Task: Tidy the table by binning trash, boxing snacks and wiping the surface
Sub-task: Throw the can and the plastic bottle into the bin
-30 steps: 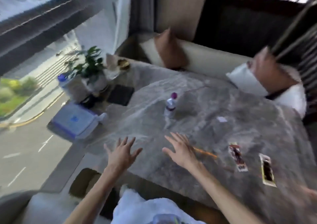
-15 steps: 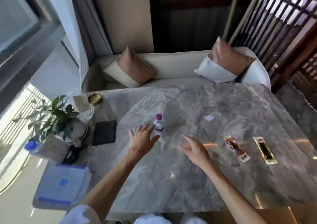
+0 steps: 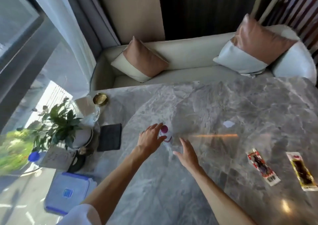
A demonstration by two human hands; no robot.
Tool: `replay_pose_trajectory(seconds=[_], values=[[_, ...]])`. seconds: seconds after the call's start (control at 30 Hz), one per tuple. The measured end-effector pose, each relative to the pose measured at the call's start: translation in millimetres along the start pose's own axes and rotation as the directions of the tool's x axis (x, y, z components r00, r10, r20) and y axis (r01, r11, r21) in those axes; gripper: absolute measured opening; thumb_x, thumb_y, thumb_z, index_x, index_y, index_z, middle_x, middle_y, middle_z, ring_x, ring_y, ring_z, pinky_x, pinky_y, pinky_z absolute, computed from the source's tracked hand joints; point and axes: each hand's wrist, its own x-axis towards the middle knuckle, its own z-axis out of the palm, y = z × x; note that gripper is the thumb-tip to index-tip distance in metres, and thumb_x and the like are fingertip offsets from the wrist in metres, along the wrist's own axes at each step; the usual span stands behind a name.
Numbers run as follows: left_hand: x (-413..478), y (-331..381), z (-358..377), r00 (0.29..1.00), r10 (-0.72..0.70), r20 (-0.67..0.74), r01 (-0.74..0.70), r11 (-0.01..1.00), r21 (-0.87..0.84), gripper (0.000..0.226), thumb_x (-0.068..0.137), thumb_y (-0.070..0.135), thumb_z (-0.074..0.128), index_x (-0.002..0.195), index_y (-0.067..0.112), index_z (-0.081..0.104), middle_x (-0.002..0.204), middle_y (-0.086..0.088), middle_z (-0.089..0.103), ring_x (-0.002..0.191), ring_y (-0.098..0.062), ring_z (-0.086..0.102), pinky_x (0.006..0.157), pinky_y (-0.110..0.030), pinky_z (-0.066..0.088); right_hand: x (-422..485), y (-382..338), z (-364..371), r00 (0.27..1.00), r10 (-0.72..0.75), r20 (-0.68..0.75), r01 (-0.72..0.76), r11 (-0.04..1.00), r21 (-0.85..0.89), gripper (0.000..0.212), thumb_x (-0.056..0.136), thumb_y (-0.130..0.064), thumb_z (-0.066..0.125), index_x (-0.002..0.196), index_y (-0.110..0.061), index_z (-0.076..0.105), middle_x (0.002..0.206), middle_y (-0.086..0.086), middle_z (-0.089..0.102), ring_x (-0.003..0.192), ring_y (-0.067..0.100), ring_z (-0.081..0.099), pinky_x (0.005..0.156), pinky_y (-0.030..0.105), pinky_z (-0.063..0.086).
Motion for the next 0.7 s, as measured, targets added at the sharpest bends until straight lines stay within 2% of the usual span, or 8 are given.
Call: replay_pose_trajectory(seconds=[0.17,0.27,0.37,0.5,0.57,0.6,0.7], values=[[18,15,13,1.000,0.013,-0.010,-0.014,0.993,-0.115,0.058,0.091,0.035,0.062,0.143,0.020,0.042,0.133,-0.001,0.058,0.118,-0.022,0.057,0.095,-0.034,0.048,36,-5,7,0.994,-0.096,0.044,0.097,0.995,-0.006,0.069,0.086,-0.022,0.069,0.147,-0.014,0.036,0.151,0.006,0.040,0.141,0.025,0.034,0.115,0.035,0.031],[27,19,19,1.000,-0.014,-0.007,0.013,0.989,-0.147,0.042,0.090,0.024,0.062,0.131,0.018,0.055,0.121,-0.004,0.063,0.107,-0.023,0.062,0.090,-0.034,0.052,48,-9,10,0.989,-0.140,0.053,0.138,0.990,0.027,0.056,0.083,-0.016,0.070,0.135,-0.017,0.050,0.134,0.005,0.056,0.129,0.025,0.047,0.107,0.036,0.040],[31,19,25,0.997,-0.064,-0.032,0.057,0.978,-0.201,0.025,0.090,0.014,0.058,0.115,0.011,0.065,0.109,-0.010,0.066,0.098,-0.026,0.063,0.085,-0.034,0.051,51,-13,10,0.986,-0.163,0.040,0.161,0.986,0.044,0.044,0.082,-0.013,0.069,0.124,-0.015,0.058,0.122,0.006,0.061,0.120,0.025,0.052,0.102,0.036,0.042],[22,2,20,0.967,-0.218,-0.132,0.150,0.906,-0.395,0.018,0.090,0.010,0.061,0.106,0.004,0.067,0.098,-0.011,0.068,0.084,-0.020,0.060,0.073,-0.021,0.042,46,-16,3,0.969,-0.201,0.142,0.188,0.977,0.098,0.050,0.085,-0.010,0.067,0.132,-0.014,0.052,0.132,0.007,0.054,0.126,0.023,0.049,0.107,0.035,0.041],[10,-18,13,0.928,-0.343,-0.144,0.220,0.819,-0.531,0.015,0.089,0.010,0.063,0.102,0.004,0.068,0.087,-0.008,0.064,0.079,-0.019,0.057,0.070,-0.028,0.044,44,-19,-2,0.955,-0.200,0.217,0.156,0.967,0.204,0.053,0.085,-0.009,0.066,0.135,-0.014,0.050,0.138,0.008,0.048,0.131,0.021,0.045,0.109,0.031,0.038],[1,-31,9,0.903,-0.408,-0.131,0.242,0.738,-0.630,0.012,0.089,0.010,0.063,0.098,0.005,0.069,0.083,-0.007,0.062,0.078,-0.020,0.057,0.069,-0.032,0.047,43,-23,-5,0.948,-0.196,0.251,0.130,0.958,0.257,0.053,0.084,-0.008,0.069,0.134,-0.014,0.052,0.138,0.009,0.046,0.132,0.020,0.044,0.108,0.027,0.037],[-39,-72,4,0.847,-0.532,-0.003,0.231,0.373,-0.898,0.005,0.092,0.011,0.062,0.091,0.011,0.066,0.085,-0.014,0.061,0.078,-0.024,0.061,0.066,-0.034,0.057,38,-41,-11,0.911,-0.188,0.367,0.030,0.918,0.396,0.054,0.077,-0.015,0.079,0.126,-0.023,0.059,0.136,0.005,0.044,0.129,0.014,0.045,0.104,0.022,0.036]])
